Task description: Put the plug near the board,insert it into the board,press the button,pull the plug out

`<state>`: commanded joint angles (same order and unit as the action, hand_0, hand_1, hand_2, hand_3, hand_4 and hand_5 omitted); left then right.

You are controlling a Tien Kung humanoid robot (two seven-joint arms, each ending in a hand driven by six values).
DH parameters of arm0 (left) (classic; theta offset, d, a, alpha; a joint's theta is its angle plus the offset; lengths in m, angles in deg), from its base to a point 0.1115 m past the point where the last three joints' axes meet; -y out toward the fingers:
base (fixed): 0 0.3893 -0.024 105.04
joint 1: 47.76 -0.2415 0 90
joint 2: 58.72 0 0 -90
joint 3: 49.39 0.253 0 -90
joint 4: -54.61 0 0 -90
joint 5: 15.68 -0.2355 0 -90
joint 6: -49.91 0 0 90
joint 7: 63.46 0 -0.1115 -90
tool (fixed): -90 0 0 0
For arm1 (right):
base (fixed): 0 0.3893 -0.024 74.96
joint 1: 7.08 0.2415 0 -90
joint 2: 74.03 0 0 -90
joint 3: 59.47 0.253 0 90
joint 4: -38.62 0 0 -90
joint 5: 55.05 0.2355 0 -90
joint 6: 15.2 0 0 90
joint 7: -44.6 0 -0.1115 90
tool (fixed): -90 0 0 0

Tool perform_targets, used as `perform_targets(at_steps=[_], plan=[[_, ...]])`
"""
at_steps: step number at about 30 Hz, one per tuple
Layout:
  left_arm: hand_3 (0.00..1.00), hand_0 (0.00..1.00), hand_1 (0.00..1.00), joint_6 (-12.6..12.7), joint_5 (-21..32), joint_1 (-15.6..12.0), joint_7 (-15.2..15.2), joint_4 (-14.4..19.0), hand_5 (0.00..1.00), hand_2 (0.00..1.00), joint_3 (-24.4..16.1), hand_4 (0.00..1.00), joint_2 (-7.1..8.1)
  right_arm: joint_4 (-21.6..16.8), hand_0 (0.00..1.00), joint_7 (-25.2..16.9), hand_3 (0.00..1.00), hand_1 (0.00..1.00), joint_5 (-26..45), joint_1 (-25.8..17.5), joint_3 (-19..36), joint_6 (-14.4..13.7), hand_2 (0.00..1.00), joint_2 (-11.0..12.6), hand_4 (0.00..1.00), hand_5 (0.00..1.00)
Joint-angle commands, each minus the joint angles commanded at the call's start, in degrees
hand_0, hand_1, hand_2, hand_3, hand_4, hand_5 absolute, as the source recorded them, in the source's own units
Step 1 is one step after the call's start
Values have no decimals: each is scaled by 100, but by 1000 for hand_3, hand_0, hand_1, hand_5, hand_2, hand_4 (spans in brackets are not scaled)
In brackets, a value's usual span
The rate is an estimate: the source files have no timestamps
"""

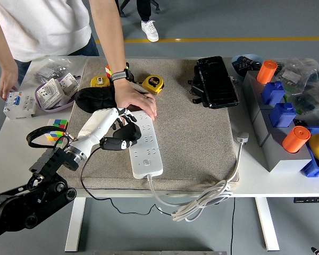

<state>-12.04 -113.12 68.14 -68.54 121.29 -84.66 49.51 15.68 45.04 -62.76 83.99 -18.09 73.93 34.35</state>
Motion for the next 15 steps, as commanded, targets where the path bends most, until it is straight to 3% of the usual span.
perform_targets(at_steps=[15], plan=[[542, 282, 393, -129, -6, -39, -112, -123, 2, 468, 12, 834, 109, -6, 633, -6, 576, 684, -4, -5, 1, 5, 692, -5, 853, 513]])
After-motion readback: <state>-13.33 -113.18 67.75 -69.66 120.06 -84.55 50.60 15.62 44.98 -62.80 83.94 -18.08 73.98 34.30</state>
